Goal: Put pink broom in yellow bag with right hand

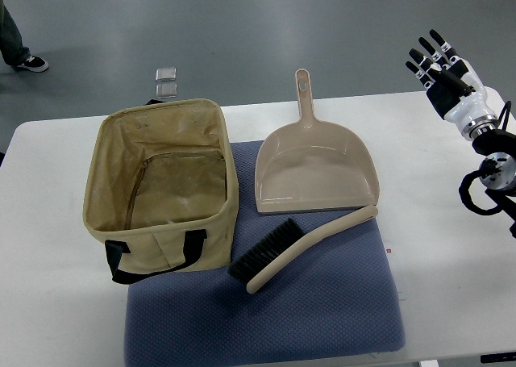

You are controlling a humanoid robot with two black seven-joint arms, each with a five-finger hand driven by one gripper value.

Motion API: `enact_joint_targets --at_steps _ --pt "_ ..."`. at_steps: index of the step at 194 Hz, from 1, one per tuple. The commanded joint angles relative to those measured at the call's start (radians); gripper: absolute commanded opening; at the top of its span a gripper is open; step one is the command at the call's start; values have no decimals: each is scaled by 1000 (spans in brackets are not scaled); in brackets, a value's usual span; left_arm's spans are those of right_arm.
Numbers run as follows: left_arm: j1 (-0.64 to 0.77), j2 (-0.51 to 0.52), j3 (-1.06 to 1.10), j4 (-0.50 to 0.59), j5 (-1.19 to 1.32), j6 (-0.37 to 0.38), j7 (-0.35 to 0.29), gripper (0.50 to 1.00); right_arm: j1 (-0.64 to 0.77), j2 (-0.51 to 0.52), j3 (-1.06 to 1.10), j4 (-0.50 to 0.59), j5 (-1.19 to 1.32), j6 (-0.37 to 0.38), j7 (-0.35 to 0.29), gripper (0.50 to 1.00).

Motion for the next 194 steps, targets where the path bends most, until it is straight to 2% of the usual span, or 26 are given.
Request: enact_joint_targets --at_steps 1,41,194 --pt "-1 0 -1 -2 0 0 0 1000 16 0 0 0 0 2 -1 930" --pt "-1 0 -1 -3 0 0 0 1000 19 -11 -2 -2 -3 55 -3 930" --pt "1 0 -1 -2 0 0 0 1000 25 -2 4 0 -32 55 -7 928"
